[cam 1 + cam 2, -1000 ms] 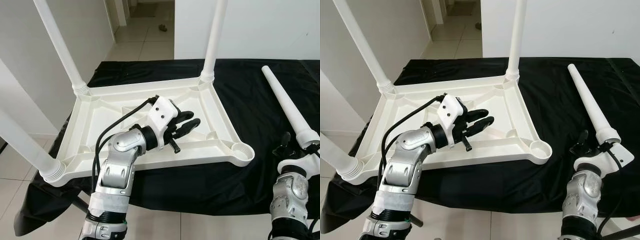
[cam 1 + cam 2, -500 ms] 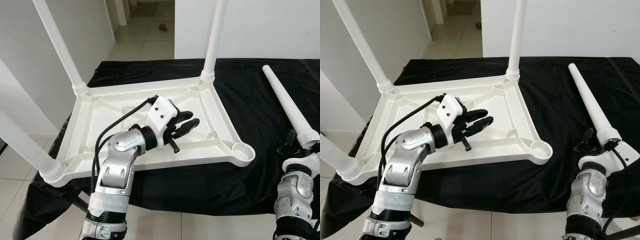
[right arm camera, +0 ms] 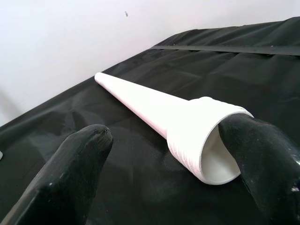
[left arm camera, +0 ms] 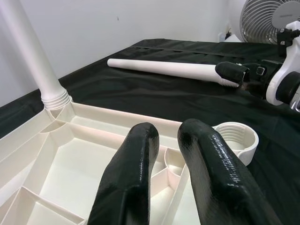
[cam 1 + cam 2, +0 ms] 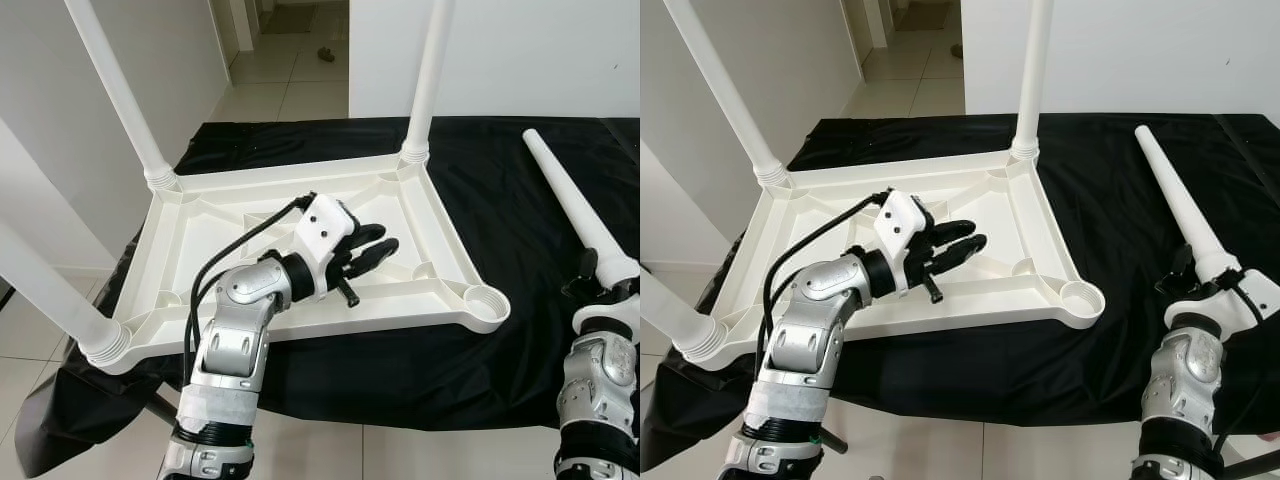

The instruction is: Building children table

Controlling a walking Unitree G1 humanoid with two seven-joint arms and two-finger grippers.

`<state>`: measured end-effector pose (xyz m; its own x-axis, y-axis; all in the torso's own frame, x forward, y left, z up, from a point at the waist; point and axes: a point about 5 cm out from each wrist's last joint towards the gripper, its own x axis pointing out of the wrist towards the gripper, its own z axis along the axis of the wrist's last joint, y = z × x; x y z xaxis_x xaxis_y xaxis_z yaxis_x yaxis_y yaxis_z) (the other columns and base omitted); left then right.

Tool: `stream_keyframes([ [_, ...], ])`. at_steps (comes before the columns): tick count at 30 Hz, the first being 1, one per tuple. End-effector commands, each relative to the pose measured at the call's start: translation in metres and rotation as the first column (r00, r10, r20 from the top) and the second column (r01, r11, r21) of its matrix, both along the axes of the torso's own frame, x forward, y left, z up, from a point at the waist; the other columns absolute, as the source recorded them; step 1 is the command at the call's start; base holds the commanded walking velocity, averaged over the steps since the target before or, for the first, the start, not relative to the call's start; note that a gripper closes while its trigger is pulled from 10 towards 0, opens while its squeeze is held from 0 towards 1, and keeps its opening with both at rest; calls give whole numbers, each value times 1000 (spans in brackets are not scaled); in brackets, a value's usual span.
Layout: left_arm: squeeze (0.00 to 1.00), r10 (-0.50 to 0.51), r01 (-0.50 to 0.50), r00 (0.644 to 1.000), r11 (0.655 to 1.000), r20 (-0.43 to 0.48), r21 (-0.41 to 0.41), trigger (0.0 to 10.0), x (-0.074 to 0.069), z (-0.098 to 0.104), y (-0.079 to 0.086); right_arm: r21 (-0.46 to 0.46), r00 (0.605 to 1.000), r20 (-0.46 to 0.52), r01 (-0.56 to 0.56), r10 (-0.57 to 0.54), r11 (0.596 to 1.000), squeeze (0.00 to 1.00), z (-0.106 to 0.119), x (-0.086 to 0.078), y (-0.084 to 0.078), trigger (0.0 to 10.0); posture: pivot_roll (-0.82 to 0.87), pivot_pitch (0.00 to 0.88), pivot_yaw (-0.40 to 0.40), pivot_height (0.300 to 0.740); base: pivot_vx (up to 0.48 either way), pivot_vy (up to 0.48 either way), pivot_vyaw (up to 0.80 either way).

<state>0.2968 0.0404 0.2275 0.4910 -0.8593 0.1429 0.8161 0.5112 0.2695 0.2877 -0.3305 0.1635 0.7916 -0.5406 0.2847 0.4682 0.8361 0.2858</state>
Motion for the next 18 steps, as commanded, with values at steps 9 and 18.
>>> stream_keyframes([
  [9, 0, 251, -255, 967, 960, -48, -114, 10000, 3, 4, 3, -6, 995, -52, -81, 81, 997, 0, 0, 14, 8, 10000, -6, 148, 139, 740, 0, 0, 0],
  [18, 0, 259, -263, 965, 958, -49, -113, 10000, 3, 4, 5, 20, 993, -66, -92, 94, 996, 0, -10, 14, 12, 10000, -4, 141, 138, 740, 0, 0, 0],
])
